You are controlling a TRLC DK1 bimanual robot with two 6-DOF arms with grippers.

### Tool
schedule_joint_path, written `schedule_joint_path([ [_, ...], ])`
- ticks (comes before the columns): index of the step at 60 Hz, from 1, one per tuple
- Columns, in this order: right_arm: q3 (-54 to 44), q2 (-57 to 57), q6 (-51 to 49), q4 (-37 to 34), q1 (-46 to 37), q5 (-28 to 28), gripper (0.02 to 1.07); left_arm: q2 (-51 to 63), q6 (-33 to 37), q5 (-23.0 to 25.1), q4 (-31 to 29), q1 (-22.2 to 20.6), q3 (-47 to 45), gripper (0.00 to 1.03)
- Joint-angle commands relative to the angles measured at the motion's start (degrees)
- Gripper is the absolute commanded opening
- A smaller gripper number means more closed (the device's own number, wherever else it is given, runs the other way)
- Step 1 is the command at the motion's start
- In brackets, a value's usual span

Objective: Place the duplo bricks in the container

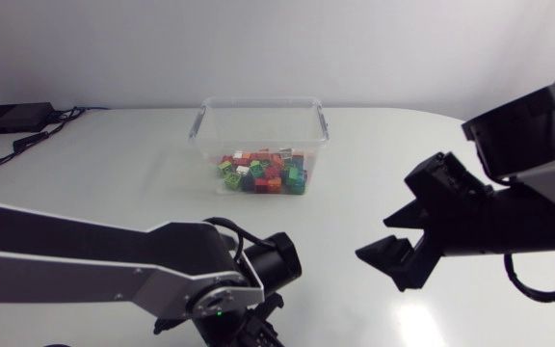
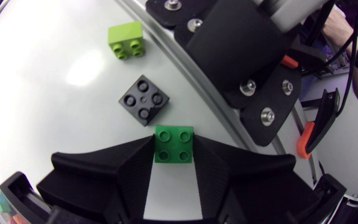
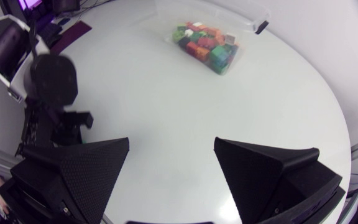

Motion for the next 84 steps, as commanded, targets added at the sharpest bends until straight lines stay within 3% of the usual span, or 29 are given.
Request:
schedule_joint_path([
  [1, -2.22, 1.03, -3.11, -0.66, 2.24, -0.15, 1.00, -0.53, -0.14, -0.91, -0.55, 2.56, -0.20, 0.05],
  [25, -9.34, 10.35, -8.21, -1.18, 21.05, -0.23, 1.00, -3.26, -5.33, 3.05, 0.50, 15.83, 6.04, 0.05],
  [51, -9.16, 20.54, -16.20, -0.39, 28.52, -1.73, 1.00, -8.53, -14.56, 5.25, 2.43, 22.78, 11.31, 0.05],
  [62, -8.37, 23.00, -24.55, -0.66, 28.78, -1.55, 1.00, -10.38, -17.81, 5.33, 2.52, 24.27, 12.98, 0.05],
  [76, -7.23, 25.99, -36.86, -0.39, 29.13, 3.11, 1.00, -12.66, -20.45, 5.33, 2.61, 27.17, 13.68, 0.05],
  [84, -5.82, 25.38, -38.53, 0.22, 32.65, 6.27, 1.00, -15.56, -21.41, 5.33, 2.70, 30.34, 14.39, 0.05],
])
